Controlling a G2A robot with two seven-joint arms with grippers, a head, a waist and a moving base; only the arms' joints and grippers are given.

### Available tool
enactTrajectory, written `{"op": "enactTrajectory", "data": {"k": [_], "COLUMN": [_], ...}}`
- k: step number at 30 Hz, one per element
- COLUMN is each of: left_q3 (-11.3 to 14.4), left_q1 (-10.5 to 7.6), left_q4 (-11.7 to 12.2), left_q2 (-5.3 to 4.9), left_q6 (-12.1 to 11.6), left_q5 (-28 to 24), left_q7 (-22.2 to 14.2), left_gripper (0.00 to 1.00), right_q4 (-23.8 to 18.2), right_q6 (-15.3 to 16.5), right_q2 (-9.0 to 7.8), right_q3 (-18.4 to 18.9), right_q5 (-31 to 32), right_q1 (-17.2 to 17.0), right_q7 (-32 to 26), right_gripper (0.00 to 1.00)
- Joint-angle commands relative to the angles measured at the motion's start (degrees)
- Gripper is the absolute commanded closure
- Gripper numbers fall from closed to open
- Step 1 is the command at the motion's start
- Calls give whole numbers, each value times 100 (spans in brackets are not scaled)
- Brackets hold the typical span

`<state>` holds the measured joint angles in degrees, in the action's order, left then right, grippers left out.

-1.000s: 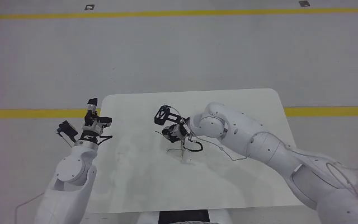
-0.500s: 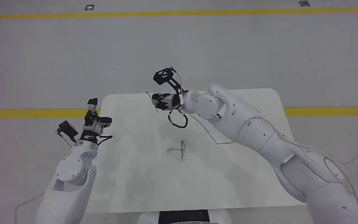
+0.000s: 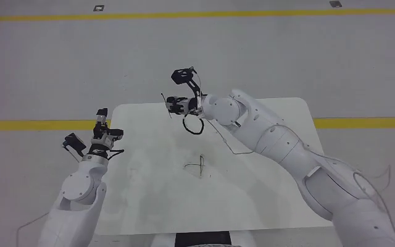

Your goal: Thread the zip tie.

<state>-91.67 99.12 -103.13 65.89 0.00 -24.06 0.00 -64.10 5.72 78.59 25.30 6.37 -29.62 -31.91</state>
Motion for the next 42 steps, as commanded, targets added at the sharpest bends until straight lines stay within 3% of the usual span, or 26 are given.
{"op": "enactTrajectory", "data": {"k": [1, 4, 6, 9, 12, 14, 24, 33, 42], "left_q3": [0, 0, 0, 0, 0, 0, 0, 0, 0], "left_q1": [0, 0, 0, 0, 0, 0, 0, 0, 0], "left_q4": [0, 0, 0, 0, 0, 0, 0, 0, 0], "left_q2": [0, 0, 0, 0, 0, 0, 0, 0, 0], "left_q6": [0, 0, 0, 0, 0, 0, 0, 0, 0], "left_q5": [0, 0, 0, 0, 0, 0, 0, 0, 0], "left_q7": [0, 0, 0, 0, 0, 0, 0, 0, 0], "left_gripper": [0, 0, 0, 0, 0, 0, 0, 0, 0], "right_q4": [-31, -18, 84, 238, 454, 567, 567, 612, 637], "right_q6": [-161, -710, -1303, -1899, -2187, -2186, -2186, -2439, -2438], "right_q2": [24, 122, 218, 350, 456, 507, 507, 580, 601], "right_q3": [54, 155, 290, 344, 468, 599, 599, 1094, 1118], "right_q5": [17, -147, -571, -858, -1243, -1547, -1547, -2163, -2096], "right_q1": [-52, -49, -92, -86, -129, -167, -167, -381, -378], "right_q7": [81, 186, 313, 358, 413, 452, 452, 642, 640], "right_gripper": [100, 100, 100, 100, 100, 100, 100, 100, 100]}}
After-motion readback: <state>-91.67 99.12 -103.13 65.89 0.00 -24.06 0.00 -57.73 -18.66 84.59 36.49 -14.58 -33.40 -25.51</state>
